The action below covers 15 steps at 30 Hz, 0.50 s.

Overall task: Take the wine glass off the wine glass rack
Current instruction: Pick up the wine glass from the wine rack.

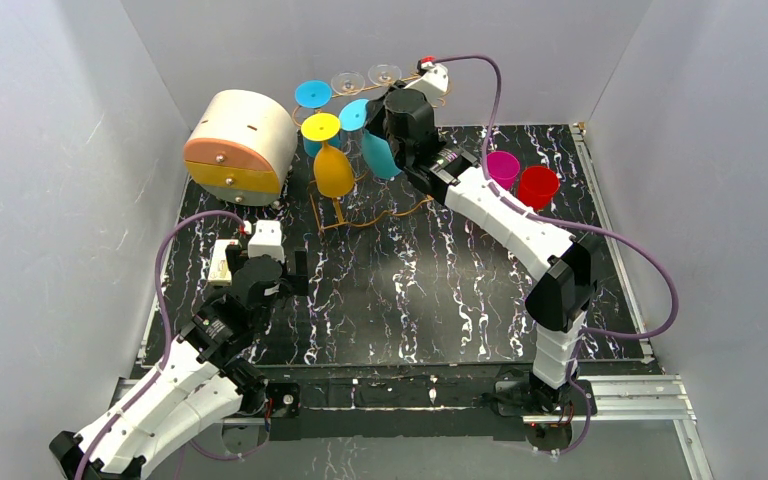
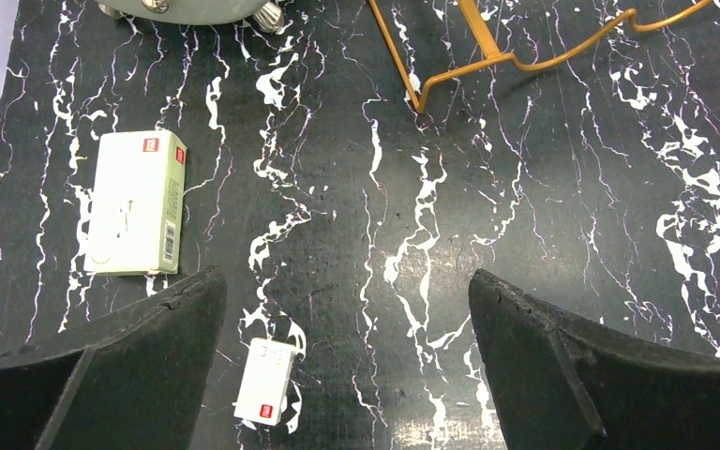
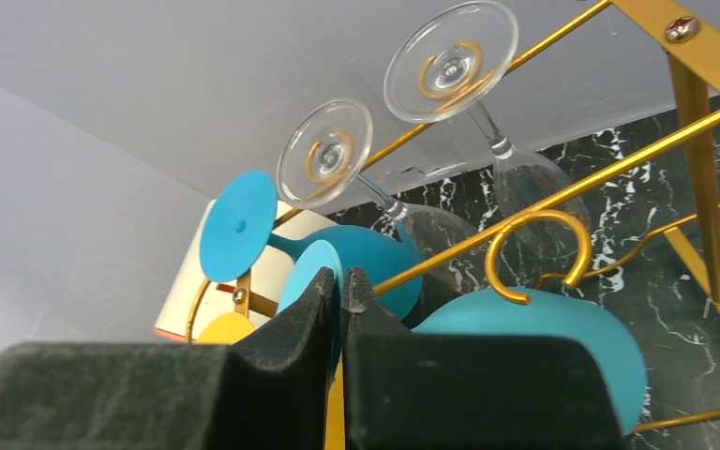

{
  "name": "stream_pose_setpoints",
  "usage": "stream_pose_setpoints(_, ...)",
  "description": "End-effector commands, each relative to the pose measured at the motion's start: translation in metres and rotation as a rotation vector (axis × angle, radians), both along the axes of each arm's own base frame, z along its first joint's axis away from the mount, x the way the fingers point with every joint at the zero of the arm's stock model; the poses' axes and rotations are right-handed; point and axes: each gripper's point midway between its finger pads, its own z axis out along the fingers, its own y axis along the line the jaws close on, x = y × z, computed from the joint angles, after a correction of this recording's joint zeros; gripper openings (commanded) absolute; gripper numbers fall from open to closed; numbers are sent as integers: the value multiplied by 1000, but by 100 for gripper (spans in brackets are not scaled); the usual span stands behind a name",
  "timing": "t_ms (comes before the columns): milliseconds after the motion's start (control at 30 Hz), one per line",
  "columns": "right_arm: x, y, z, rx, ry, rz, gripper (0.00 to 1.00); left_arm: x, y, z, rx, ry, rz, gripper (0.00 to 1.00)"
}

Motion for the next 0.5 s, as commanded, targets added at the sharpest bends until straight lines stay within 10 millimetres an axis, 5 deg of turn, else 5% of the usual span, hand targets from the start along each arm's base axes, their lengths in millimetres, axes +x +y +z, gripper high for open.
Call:
stream_pose_setpoints(0, -9, -2, 24, 66, -27, 12, 1, 3, 0, 15, -19, -30, 9, 98)
stream_pose_setpoints(467, -13, -14, 41, 184, -6, -12, 1, 4, -1, 12, -15, -18, 11, 98)
